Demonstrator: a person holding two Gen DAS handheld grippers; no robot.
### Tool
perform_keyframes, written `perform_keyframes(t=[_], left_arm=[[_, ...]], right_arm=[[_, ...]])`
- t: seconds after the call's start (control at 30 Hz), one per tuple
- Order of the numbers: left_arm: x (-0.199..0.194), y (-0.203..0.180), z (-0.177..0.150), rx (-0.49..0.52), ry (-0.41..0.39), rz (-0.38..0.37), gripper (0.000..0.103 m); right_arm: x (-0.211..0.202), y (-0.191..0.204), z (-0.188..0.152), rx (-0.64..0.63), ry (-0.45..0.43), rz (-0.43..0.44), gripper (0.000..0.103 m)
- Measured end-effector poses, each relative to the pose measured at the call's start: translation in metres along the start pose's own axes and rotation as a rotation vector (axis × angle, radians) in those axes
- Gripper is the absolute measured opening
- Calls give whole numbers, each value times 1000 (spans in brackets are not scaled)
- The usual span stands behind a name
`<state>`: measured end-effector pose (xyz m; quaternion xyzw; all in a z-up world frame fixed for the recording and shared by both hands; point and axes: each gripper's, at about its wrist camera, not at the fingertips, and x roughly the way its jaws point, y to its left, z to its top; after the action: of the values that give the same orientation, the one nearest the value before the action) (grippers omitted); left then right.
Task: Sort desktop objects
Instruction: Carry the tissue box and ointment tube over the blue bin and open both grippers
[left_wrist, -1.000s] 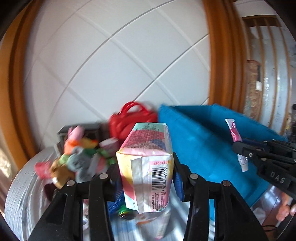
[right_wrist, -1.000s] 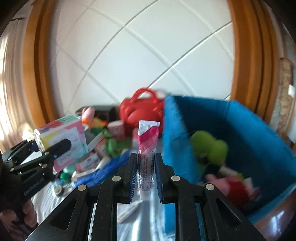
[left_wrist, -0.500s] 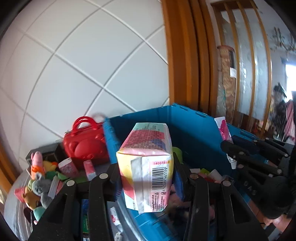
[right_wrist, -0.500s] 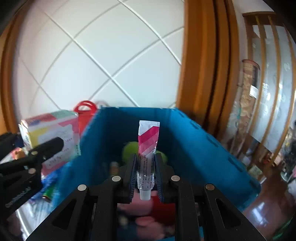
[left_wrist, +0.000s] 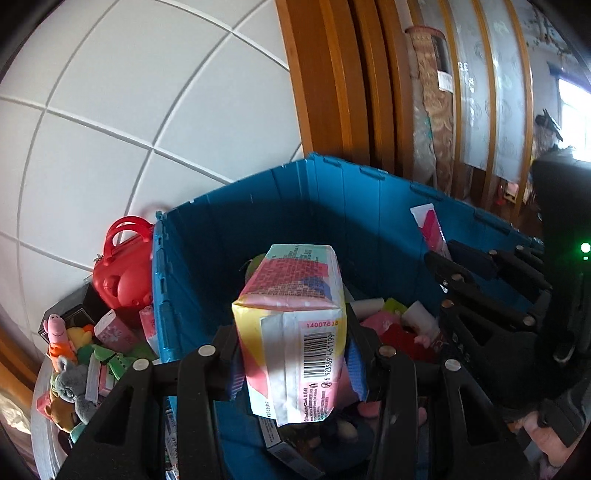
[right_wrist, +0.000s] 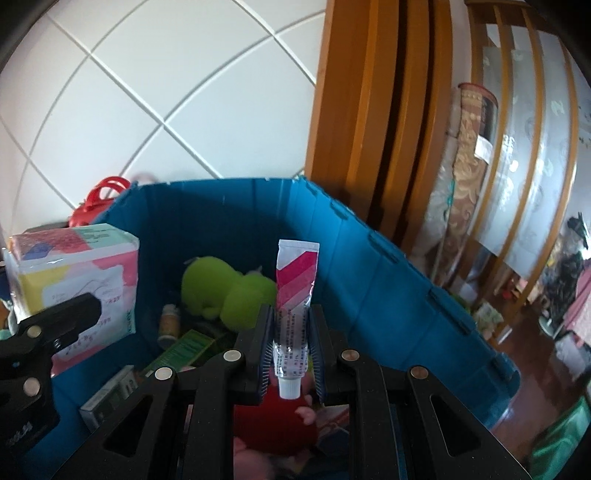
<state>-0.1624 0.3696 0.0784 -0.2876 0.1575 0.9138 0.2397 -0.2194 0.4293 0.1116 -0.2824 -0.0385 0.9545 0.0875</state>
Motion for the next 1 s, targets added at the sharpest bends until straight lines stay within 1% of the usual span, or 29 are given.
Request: perform_keyframes(t=[0.07, 0.17, 0.23, 0.33, 0.47, 0.5, 0.53, 0.57, 0.6, 0.7, 0.77, 0.83, 0.9, 1.0], left_arm=[[2, -2, 0, 2, 9, 9, 44], [3, 0, 0, -9, 18, 15, 44], [5, 1, -1, -12, 35, 14, 45], [9, 0, 0, -14, 63, 19, 46], [14, 1, 0, -18, 81, 32, 48], [14, 2, 1, -19, 83, 35, 52], [14, 3, 1, -24, 82, 40, 58], [14, 3, 1, -24, 78, 40, 62], [12, 2, 2, -20, 73, 38, 67], [11, 0, 1, -3, 70, 39, 69], [11, 0, 2, -4, 72, 41, 69], [12, 3, 2, -18, 74, 33, 69], [12, 5, 2, -29, 80, 23, 69], [13, 7, 2, -39, 82, 21, 69]], right_arm=[[1, -3, -1, 10, 1, 12, 19], [3, -4, -2, 17, 15, 3, 19], [4, -6, -3, 21, 16, -4, 19], [11, -8, -7, 30, 45, -5, 19], [10, -9, -7, 39, 43, -8, 19], [10, -9, -7, 41, 46, -11, 19], [10, -10, -7, 44, 47, -14, 19], [10, -10, -7, 49, 47, -21, 19], [9, -10, -7, 51, 48, -33, 20], [10, -9, -8, 47, 61, -85, 21], [10, -10, -7, 55, 64, -99, 28], [9, -11, -7, 63, 59, -100, 43], [7, -10, -7, 57, 53, -110, 49], [8, -10, -6, 55, 52, -106, 53]])
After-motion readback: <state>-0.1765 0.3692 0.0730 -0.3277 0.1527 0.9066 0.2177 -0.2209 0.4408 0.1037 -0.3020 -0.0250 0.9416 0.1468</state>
